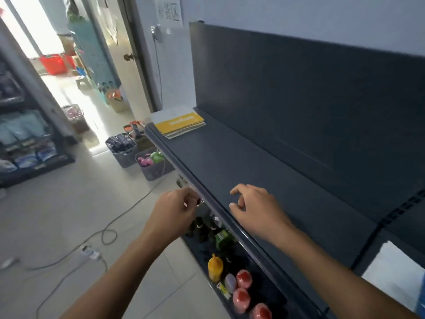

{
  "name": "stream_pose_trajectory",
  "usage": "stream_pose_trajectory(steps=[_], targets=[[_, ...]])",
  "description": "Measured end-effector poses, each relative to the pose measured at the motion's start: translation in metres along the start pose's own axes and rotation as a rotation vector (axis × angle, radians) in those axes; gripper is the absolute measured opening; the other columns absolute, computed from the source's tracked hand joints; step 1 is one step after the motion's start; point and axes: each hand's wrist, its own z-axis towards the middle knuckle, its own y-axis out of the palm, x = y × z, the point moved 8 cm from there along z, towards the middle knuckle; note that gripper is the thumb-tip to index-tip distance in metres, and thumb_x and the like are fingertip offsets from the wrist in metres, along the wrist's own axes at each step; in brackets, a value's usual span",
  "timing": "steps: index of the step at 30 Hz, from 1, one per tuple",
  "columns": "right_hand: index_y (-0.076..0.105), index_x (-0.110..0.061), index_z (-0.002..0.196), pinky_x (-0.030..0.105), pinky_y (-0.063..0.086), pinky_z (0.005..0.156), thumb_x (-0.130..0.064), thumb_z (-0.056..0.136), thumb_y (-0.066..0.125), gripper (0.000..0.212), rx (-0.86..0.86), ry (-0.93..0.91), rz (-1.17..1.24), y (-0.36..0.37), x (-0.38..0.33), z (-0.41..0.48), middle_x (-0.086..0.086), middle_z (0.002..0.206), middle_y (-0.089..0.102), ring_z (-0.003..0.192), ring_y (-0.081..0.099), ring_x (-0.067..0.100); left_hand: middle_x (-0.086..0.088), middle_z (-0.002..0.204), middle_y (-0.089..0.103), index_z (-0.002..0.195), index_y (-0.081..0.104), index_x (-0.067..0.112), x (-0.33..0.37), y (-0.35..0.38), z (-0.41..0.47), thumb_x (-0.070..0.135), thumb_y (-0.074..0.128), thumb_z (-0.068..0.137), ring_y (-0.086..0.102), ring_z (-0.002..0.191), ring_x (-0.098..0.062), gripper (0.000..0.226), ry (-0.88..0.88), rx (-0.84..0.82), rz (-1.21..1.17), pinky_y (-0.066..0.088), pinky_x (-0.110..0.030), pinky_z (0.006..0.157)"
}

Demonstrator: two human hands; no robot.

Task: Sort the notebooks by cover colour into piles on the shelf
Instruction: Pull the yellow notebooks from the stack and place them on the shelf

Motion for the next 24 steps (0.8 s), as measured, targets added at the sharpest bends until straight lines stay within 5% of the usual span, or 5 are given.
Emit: stream_pose_trajectory(steps=[13,24], targets=[[0.063,-0.028,0.11,0.036,0.048,0.089,-0.036,0.092,0.059,0.019,-0.043,-0.116,-0.051,0.08,-0.138,0.169,-0.013,0.095,0.058,0.086,0.058,0.012,0.014,0.081,0.066,0.099,0.07,0.03,-0.174,-0.086,0.073,0.021,0.053,0.093,0.069,0.069,-0.003,0.02,-0.159,0.089,-0.127,0.057,-0.031,0.072],[0.063,-0.029,0.111,0.037,0.049,0.088,-0.038,0.094,0.059,0.019,-0.108,-0.092,-0.047,0.13,-0.163,0.288,-0.015,0.096,0.057,0.087,0.058,0.011,0.013,0.088,0.065,0.104,0.07,0.029,-0.244,-0.115,0.168,0.022,0.054,0.095,0.069,0.074,-0.005,0.019,-0.191,0.064,-0.145,0.058,-0.032,0.076]])
